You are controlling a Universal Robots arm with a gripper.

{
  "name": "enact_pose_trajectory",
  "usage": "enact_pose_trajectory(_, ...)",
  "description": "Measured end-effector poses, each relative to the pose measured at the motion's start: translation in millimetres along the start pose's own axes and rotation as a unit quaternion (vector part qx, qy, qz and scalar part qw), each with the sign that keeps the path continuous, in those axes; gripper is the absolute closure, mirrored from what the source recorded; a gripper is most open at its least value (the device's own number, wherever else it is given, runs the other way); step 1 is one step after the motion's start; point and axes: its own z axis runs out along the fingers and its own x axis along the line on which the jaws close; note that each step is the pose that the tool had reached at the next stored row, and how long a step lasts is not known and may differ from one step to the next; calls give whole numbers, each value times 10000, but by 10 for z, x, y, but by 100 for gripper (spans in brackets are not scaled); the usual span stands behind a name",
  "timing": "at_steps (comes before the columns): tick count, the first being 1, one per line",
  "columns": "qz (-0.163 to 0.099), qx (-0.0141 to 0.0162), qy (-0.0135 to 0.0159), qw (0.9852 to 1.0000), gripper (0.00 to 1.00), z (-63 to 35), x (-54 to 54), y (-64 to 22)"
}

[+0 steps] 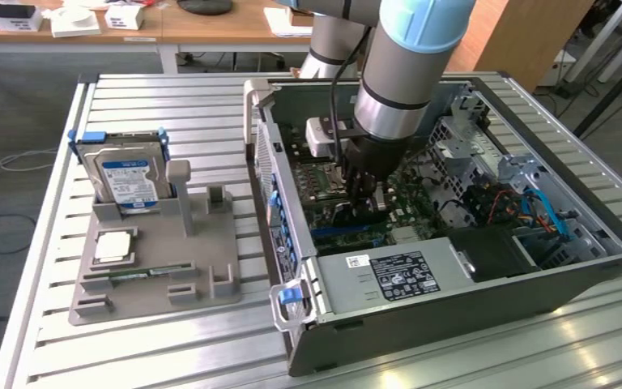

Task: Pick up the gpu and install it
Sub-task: 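Insert the gpu into the slot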

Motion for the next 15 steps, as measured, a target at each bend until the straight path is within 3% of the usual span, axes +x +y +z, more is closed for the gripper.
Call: enact_pose_trajectory(15,0,0,0,10000,73,21,1,0)
